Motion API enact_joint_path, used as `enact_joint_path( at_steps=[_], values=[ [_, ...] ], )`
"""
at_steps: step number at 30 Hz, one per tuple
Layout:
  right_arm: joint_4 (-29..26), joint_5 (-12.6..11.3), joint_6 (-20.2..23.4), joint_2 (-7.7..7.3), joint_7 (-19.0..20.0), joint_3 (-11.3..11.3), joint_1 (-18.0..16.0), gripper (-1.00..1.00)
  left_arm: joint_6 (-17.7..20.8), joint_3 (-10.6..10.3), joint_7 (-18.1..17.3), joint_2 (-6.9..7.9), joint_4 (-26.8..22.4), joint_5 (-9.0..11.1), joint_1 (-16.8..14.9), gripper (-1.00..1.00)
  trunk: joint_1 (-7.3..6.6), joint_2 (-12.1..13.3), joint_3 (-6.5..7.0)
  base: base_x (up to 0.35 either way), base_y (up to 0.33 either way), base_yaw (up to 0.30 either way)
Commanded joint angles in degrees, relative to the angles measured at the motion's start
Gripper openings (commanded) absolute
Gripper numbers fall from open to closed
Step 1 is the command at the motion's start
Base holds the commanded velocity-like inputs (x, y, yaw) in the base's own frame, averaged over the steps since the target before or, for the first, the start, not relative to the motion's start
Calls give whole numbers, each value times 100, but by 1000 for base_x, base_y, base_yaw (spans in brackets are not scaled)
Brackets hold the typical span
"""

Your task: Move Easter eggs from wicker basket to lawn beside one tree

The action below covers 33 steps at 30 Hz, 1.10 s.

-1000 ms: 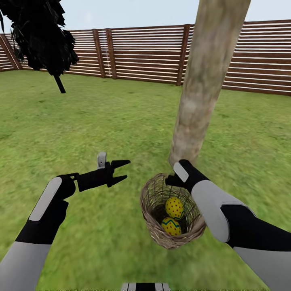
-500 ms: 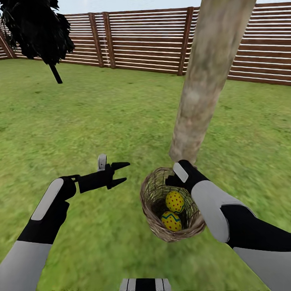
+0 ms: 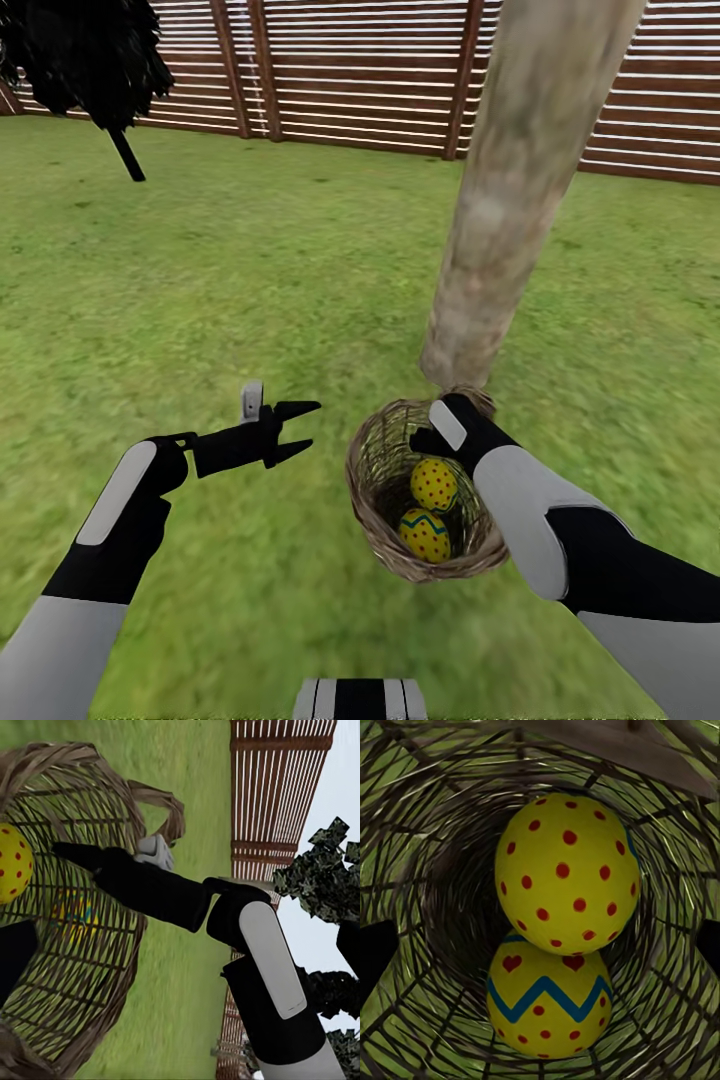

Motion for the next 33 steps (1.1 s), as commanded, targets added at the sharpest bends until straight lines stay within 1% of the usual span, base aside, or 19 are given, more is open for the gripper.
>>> enact_joint_path(
  at_steps=[1, 10, 14, 21, 26, 33],
  values=[
    [-14, -35, -17, 5, -45, -24, -2, 100, -1, -3, 54, 6, -4, 67, -3, 100, 1, -4, -27, 0, 0, 0],
    [-119, -36, -66, -2, -47, -30, -2, 100, 9, 6, 48, 40, -31, 81, -3, 100, 24, -16, -227, 0, 0, 0],
    [-126, -36, -66, -2, -47, -25, -2, 100, 30, 117, -57, 60, -74, 90, -3, 100, 34, -21, -315, 0, 0, 0],
    [-137, -36, -78, -2, -47, -24, -2, 100, 34, 148, -105, 61, -75, 91, -3, 100, 52, -30, -470, 0, 0, 0],
    [-267, -19, -325, -10, -47, -24, -2, 100, 34, 149, -107, 61, -73, 91, -3, 100, 65, -37, -581, 0, 0, 0],
    [-516, 3, -388, -11, -54, -18, -2, 100, 27, 145, -107, 49, -59, 91, -3, 100, 83, -46, -736, 0, 0, 0]
  ],
)
